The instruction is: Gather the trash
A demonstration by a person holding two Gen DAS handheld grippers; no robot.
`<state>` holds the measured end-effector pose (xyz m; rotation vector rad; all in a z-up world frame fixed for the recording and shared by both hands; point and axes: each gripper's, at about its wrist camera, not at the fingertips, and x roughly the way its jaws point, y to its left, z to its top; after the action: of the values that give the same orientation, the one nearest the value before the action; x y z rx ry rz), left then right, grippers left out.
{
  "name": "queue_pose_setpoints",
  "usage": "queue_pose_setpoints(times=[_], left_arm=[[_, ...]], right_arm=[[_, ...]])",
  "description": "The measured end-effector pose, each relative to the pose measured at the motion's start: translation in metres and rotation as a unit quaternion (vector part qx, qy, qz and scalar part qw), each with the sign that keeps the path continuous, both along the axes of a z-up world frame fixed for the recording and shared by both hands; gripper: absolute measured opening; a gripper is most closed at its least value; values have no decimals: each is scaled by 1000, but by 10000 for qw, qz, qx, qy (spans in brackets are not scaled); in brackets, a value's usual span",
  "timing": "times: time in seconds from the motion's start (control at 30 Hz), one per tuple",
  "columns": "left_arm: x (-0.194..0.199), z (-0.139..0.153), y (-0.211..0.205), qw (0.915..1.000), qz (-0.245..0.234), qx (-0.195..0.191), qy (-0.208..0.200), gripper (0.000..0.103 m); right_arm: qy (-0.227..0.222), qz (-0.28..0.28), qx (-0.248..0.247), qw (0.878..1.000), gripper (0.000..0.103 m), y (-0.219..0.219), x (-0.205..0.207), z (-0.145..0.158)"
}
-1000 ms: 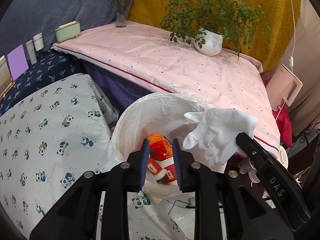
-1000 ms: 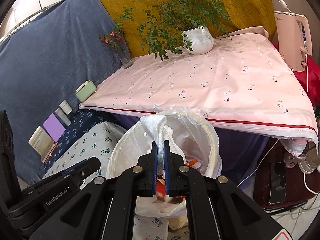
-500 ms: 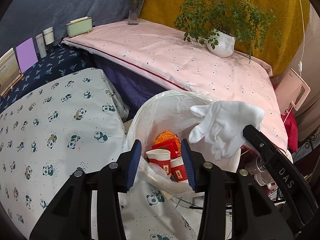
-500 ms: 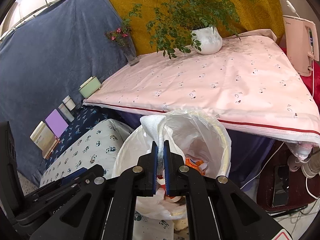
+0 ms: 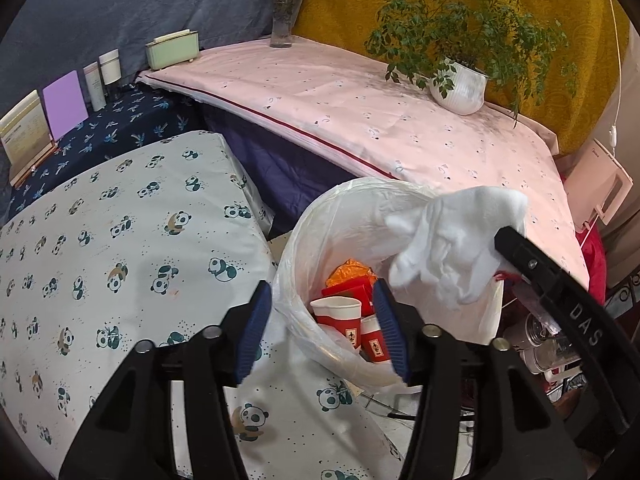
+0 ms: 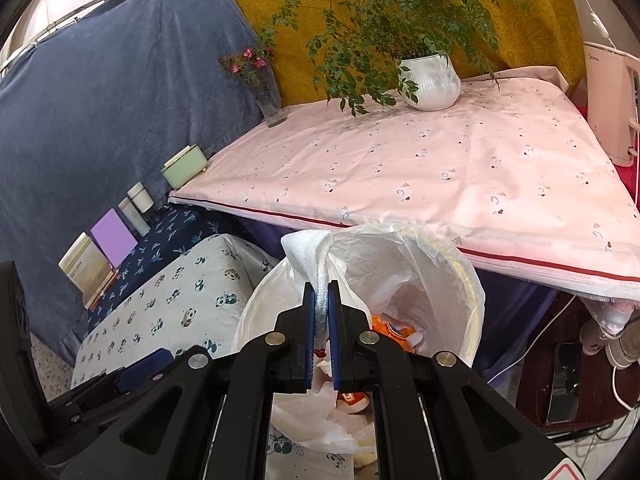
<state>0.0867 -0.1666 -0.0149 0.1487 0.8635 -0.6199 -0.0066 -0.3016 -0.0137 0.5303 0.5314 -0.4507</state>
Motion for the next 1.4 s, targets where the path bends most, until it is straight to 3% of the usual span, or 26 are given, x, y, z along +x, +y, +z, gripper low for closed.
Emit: queue_pose_setpoints(times=[0.1, 0.2, 0.3, 0.37, 0.67, 0.9, 1.07, 1.4], left_arm=[[1, 0, 2, 10000, 73, 8, -22, 59], [1, 0, 6, 9999, 150, 34, -61, 69], [-2, 1, 9, 9996, 216, 70, -153, 75], [-4, 2, 11, 9994, 252, 103, -210, 79], [-15, 6, 23, 9987, 323, 226, -337, 87], [-24, 7, 34, 9977, 397, 360, -404, 90], [-30, 4, 43, 9971, 424, 477, -425, 90], [-33, 0, 66, 9953, 627, 614, -415, 91]], right_arm=[[-57, -59, -100, 9999, 12, 0, 1, 6], [-89, -95, -162, 9998, 15, 0, 1, 12], [-119, -79, -194, 9997, 26, 2, -1, 16], [-89, -53, -244, 9996, 41, 6, -3, 19], [148, 93, -627, 9979, 65, 29, -12, 28], [291, 183, -902, 9953, 71, 44, -21, 33], [415, 178, -1107, 9928, 83, 52, -27, 37], [746, 327, -1372, 9872, 84, 69, -33, 32]])
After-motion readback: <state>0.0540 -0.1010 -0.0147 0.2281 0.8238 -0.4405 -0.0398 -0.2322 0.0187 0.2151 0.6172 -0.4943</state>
